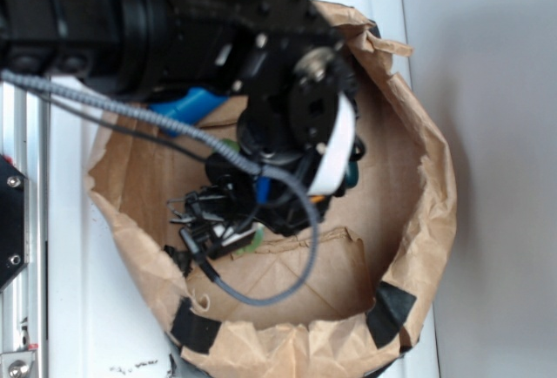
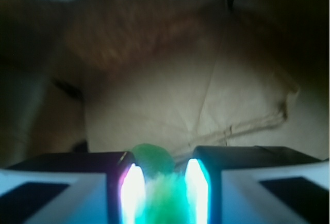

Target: Grab the green animal.

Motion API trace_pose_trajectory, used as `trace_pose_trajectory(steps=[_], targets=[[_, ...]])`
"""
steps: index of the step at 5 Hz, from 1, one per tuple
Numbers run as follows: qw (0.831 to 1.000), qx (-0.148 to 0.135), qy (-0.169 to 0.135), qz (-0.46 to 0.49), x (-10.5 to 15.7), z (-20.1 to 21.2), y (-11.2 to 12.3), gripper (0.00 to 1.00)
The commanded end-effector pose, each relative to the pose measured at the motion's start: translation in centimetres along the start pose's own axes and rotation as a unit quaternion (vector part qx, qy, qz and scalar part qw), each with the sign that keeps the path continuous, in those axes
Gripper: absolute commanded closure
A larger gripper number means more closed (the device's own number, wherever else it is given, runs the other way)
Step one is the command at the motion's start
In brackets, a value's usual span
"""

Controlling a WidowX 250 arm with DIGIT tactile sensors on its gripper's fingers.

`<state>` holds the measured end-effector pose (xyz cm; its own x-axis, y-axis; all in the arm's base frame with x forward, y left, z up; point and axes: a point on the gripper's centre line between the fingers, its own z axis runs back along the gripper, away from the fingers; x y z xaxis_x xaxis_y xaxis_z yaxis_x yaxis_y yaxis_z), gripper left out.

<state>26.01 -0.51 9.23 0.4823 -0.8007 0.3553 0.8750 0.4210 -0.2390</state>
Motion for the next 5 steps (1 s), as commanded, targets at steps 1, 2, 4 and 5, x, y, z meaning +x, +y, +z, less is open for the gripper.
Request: trace_pose_trajectory(steps=[1, 2, 4, 5], targets=[[0.989, 0.084, -0.003, 0.119, 0.7, 3.9, -0.1, 1.0], [0.962, 0.064, 0.023, 0.263, -0.3, 4.5, 0.0, 1.0], [0.876, 0.021, -0.029, 0.481, -1.4, 6.8, 1.0, 1.0], [0.891, 0.026, -0.009, 0.454, -0.5, 5.6, 0.9, 1.0]])
